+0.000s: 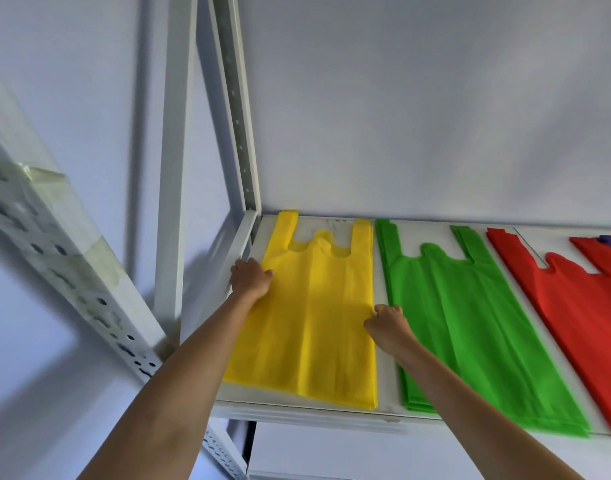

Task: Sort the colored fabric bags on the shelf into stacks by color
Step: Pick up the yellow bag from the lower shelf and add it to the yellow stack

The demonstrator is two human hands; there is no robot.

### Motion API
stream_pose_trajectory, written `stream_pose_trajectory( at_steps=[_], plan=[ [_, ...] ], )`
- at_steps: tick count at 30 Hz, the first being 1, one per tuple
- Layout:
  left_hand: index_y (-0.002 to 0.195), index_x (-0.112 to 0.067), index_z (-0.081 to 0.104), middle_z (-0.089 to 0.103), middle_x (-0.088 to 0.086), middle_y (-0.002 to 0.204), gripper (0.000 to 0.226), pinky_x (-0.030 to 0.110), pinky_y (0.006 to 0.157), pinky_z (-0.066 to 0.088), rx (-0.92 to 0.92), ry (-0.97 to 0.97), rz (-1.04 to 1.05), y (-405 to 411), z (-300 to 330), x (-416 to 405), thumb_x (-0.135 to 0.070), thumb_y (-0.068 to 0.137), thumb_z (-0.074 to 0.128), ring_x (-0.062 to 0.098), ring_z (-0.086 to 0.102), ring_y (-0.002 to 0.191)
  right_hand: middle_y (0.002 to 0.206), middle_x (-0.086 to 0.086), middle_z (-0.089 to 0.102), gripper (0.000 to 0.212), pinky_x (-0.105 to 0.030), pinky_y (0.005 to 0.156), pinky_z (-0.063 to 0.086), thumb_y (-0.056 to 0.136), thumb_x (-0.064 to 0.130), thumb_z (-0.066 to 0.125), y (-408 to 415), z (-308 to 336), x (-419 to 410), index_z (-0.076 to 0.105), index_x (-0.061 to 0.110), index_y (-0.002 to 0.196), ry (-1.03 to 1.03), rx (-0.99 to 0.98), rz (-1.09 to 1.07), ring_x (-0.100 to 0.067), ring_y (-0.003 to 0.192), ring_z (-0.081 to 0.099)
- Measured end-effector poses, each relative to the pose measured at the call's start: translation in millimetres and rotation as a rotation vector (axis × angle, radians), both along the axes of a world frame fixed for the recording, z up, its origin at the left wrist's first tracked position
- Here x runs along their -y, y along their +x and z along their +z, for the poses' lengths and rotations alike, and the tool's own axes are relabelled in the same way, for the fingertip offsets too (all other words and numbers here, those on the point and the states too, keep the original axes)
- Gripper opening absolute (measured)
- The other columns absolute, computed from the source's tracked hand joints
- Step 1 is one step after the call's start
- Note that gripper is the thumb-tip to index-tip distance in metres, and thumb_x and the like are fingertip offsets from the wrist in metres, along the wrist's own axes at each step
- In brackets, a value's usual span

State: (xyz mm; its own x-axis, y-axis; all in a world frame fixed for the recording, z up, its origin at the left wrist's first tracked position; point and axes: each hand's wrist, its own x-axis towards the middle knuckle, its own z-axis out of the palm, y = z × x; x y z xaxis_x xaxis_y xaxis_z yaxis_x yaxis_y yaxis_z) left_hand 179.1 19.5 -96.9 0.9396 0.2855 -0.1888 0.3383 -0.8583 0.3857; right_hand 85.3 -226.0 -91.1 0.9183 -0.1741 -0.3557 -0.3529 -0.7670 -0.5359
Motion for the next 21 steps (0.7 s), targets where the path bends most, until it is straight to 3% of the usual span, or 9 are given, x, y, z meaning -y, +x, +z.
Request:
stream_pose_trajectory(
  at_steps=[3, 6, 8, 10, 12, 14, 16, 19, 21],
  plan=[
    [0.130, 0.000, 0.047, 0.041, 0.023, 0.144, 0.061, 0.043, 0.103, 0.043, -0.078, -0.020, -0.035, 2, 5, 0, -0.045, 0.090, 0.058, 0.036, 0.043, 0.131, 0.100, -0.015, 0.050, 0.011, -0.024, 0.053, 0.033, 0.084, 0.011, 0.047, 5, -1, 0, 0.054, 0.006, 0.091, 0.064, -0.010, -0.018, -0.024, 0.081, 0.050],
    [0.119, -0.001, 0.054, 0.058, 0.018, 0.126, 0.054, 0.043, 0.096, 0.049, -0.121, -0.063, -0.055, 2, 11, -1, -0.042, 0.086, 0.066, 0.034, 0.057, 0.115, 0.101, -0.014, 0.051, 0.010, -0.023, 0.047, 0.029, 0.082, 0.014, 0.056, 10, -3, -1, 0.052, 0.006, 0.087, 0.032, -0.001, -0.029, -0.024, 0.079, 0.050],
    [0.125, 0.000, 0.052, 0.057, 0.018, 0.128, 0.056, 0.039, 0.094, 0.049, -0.149, -0.084, -0.047, 1, 14, 0, -0.037, 0.086, 0.068, 0.034, 0.056, 0.116, 0.107, -0.015, 0.054, 0.022, -0.023, 0.052, 0.035, 0.081, 0.020, 0.064, 9, -4, -2, 0.055, 0.005, 0.094, -0.021, -0.011, -0.011, -0.025, 0.084, 0.053],
    [0.127, 0.000, 0.051, 0.058, 0.018, 0.125, 0.053, 0.034, 0.083, 0.047, -0.176, -0.081, -0.061, 0, 18, 4, -0.030, 0.087, 0.067, 0.032, 0.058, 0.113, 0.113, -0.014, 0.054, 0.037, -0.027, 0.067, 0.042, 0.081, 0.025, 0.068, 9, -6, -5, 0.056, 0.004, 0.108, -0.111, -0.015, 0.000, -0.028, 0.099, 0.056],
    [0.128, 0.001, 0.051, 0.058, 0.018, 0.119, 0.050, 0.033, 0.077, 0.045, -0.183, -0.093, -0.059, 1, 24, 9, -0.024, 0.087, 0.066, 0.030, 0.059, 0.107, 0.103, -0.010, 0.055, 0.027, -0.033, 0.075, 0.045, 0.084, 0.021, 0.064, 10, -4, -8, 0.053, 0.007, 0.104, -0.161, -0.025, 0.018, -0.028, 0.104, 0.056],
    [0.134, 0.003, 0.043, 0.052, 0.021, 0.129, 0.055, 0.035, 0.088, 0.046, -0.196, -0.168, -0.050, 3, 28, 13, -0.020, 0.089, 0.064, 0.033, 0.053, 0.117, 0.088, -0.005, 0.051, 0.014, -0.033, 0.072, 0.046, 0.085, 0.015, 0.058, 13, 0, -11, 0.048, 0.010, 0.092, -0.162, -0.049, 0.022, -0.023, 0.092, 0.054],
    [0.142, 0.003, 0.033, 0.040, 0.021, 0.145, 0.063, 0.037, 0.101, 0.041, -0.197, -0.267, -0.027, 4, 29, 12, -0.019, 0.091, 0.062, 0.035, 0.043, 0.132, 0.089, -0.006, 0.049, 0.010, -0.029, 0.059, 0.042, 0.085, 0.011, 0.054, 16, 2, -13, 0.046, 0.008, 0.090, -0.138, -0.036, 0.022, -0.022, 0.083, 0.049],
    [0.143, 0.002, 0.031, 0.036, 0.020, 0.148, 0.065, 0.039, 0.103, 0.040, -0.172, -0.338, 0.025, 7, 21, 6, -0.023, 0.092, 0.062, 0.036, 0.041, 0.133, 0.091, -0.007, 0.050, 0.022, -0.025, 0.045, 0.029, 0.086, 0.006, 0.049, 16, -1, -11, 0.046, 0.007, 0.108, -0.046, 0.042, -0.074, -0.023, 0.078, 0.049],
    [0.141, 0.001, 0.035, 0.040, 0.020, 0.146, 0.065, 0.039, 0.101, 0.041, -0.169, -0.337, 0.047, 7, 18, 3, -0.029, 0.091, 0.063, 0.035, 0.044, 0.130, 0.094, -0.009, 0.054, 0.039, -0.025, 0.047, 0.033, 0.087, 0.005, 0.049, 11, -2, -9, 0.041, 0.006, 0.124, -0.022, 0.096, -0.108, -0.025, 0.079, 0.054]
  ],
)
